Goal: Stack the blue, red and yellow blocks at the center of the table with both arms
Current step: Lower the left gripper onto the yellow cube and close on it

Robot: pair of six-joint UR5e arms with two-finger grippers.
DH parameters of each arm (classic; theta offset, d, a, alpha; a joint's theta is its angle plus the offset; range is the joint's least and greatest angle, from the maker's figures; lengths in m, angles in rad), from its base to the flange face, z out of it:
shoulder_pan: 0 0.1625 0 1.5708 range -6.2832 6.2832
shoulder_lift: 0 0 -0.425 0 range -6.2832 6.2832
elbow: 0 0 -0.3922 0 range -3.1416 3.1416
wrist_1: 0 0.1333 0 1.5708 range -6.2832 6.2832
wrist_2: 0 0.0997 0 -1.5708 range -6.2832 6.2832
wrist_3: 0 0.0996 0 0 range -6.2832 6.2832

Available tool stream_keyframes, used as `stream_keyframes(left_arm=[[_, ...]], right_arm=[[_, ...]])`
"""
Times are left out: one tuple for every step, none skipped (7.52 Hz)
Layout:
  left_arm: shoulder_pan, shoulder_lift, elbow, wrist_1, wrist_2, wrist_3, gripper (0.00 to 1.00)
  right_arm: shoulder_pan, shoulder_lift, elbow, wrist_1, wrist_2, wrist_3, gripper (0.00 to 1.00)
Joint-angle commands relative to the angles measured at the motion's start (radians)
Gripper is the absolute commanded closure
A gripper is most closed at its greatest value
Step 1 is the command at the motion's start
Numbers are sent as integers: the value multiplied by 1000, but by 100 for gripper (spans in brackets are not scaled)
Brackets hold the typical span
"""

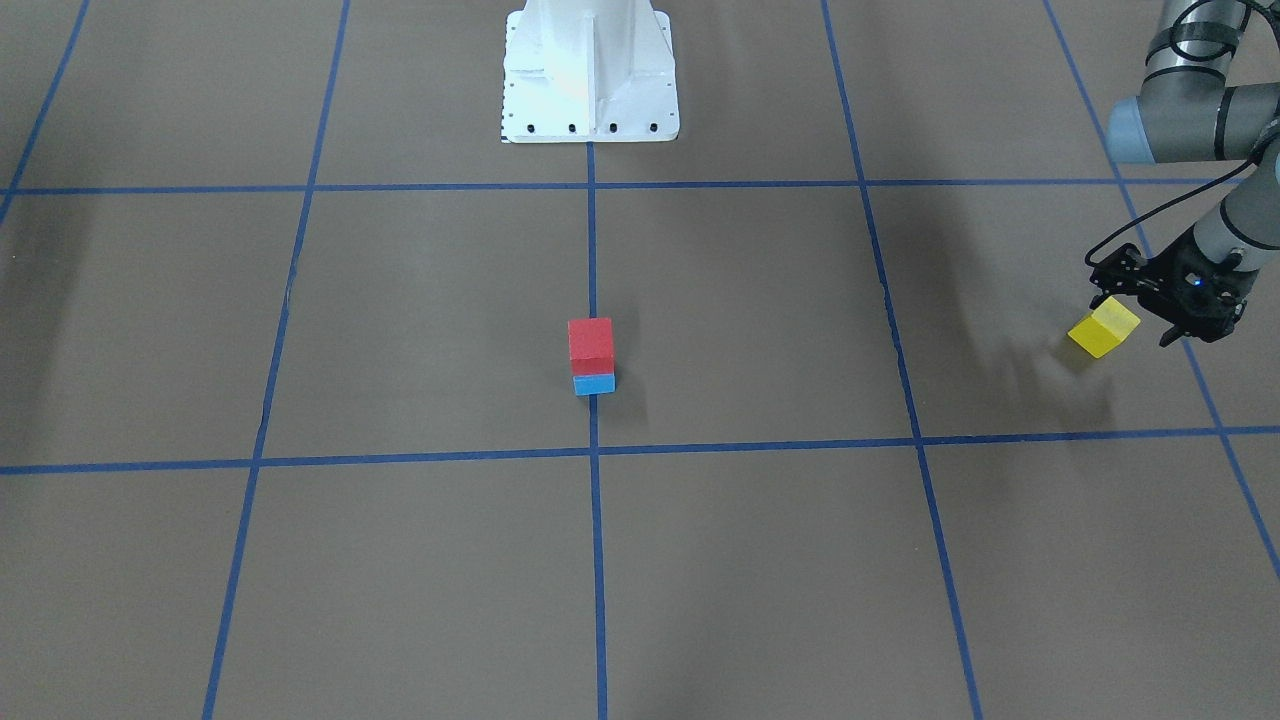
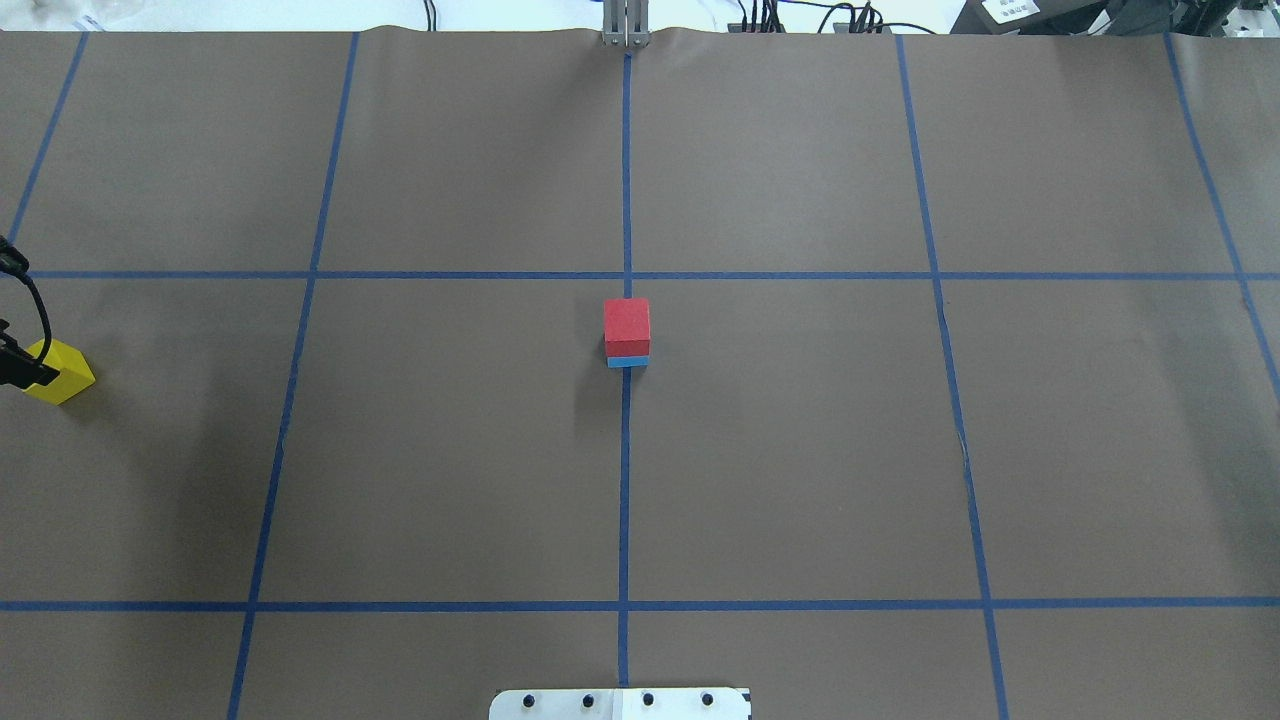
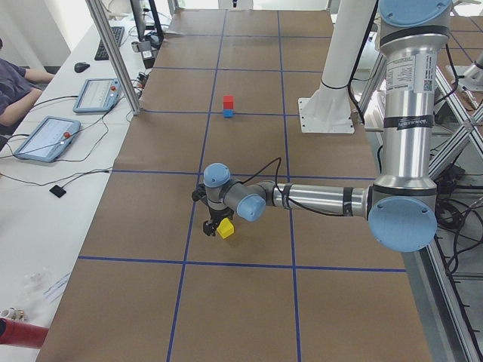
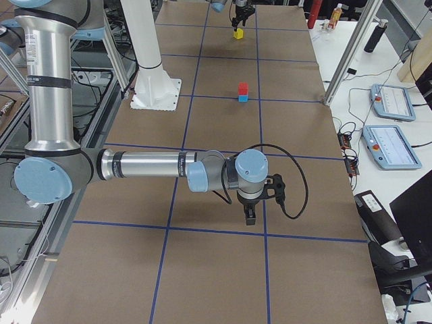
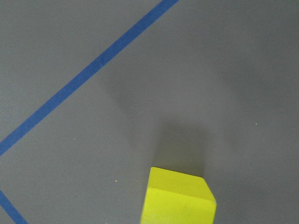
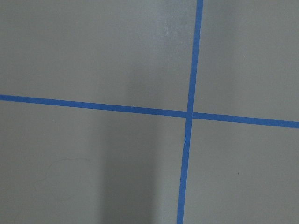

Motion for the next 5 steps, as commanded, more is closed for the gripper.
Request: stream_keyframes(left_arm=[[3,-4,35,-64,0,-44,1],[3,-7,52,-75,0,-46,1],[4,-7,54,-75,0,-47,1],[7,-7,51,-75,-1,-50,1],[11,-7,49,-78,-2,-67,1]], right_arm=[[0,4,-6,0,-2,0,0],[0,3,-6,0,-2,0,0],[0,3,-6,0,-2,0,0],[0,4,-6,0,-2,0,0],[0,6,-6,0,-2,-2,0]])
